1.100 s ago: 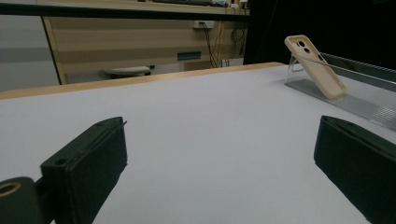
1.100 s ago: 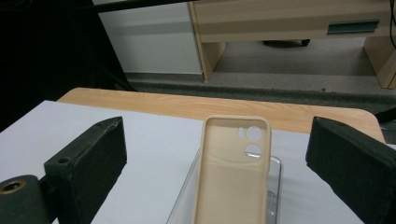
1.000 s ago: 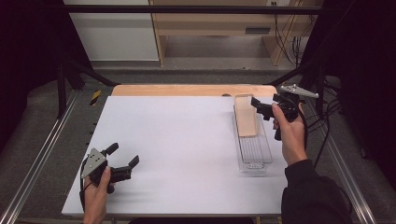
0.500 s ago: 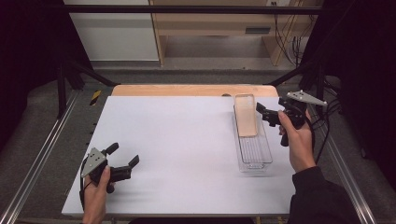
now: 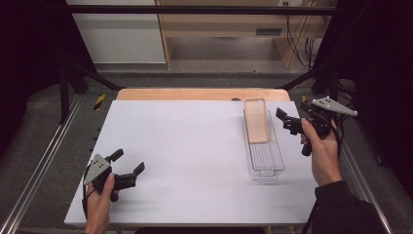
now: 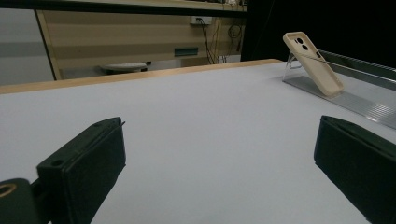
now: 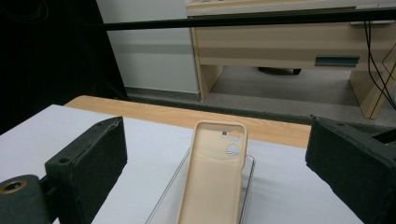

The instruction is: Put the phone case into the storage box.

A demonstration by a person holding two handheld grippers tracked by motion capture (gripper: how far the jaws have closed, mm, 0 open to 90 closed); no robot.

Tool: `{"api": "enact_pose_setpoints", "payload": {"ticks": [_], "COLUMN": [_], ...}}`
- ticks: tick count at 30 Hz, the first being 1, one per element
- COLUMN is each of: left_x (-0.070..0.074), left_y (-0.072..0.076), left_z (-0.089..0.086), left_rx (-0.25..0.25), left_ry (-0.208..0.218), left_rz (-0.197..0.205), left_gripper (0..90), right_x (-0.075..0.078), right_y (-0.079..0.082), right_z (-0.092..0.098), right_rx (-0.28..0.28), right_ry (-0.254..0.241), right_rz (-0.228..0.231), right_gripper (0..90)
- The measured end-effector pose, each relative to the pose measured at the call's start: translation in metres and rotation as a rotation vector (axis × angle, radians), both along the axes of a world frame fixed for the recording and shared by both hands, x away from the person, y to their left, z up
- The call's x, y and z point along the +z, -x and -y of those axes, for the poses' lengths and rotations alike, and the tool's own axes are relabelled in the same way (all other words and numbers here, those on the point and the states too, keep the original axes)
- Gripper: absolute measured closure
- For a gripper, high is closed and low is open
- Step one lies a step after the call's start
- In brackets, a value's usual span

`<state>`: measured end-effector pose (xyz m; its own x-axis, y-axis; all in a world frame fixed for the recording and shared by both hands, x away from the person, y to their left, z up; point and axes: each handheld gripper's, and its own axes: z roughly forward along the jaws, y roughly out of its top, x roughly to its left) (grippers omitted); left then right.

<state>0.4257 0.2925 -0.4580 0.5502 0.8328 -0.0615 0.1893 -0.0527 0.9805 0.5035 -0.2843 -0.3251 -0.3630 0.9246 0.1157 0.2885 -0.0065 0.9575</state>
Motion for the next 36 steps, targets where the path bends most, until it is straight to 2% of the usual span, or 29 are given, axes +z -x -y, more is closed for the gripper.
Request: {"api": "enact_pose_setpoints", "payload": {"ticks": [10,17,24,36], "left_x": [0.001,0.002,0.003,0.003], "left_y": [0.002,0.003,0.005,0.006], "left_z": [-0.001,-0.001,-0.003,-0.003], "left_rx": [0.000,-0.005,-0.004,-0.008], "left_ry": [-0.002,-0.002,0.003,0.001], "left_rz": [0.002,0.007,0.012,0.016], "left_gripper": [1.6,1.6,1.6,1.6], "right_x": [0.003,-0.004,-0.012,-0.025], "right_y": [0.017,0.025,0.034,0.053], "right_z": [0.011,0.021,0.028,0.037], "right_rx": [0.008,-0.012,-0.040,-0.030], "right_ry": [0.000,-0.014,-0.001,0.018], "right_rz": [0.051,0.079,0.122,0.169], "right_gripper": [5.7,5.7,5.6,4.3]}}
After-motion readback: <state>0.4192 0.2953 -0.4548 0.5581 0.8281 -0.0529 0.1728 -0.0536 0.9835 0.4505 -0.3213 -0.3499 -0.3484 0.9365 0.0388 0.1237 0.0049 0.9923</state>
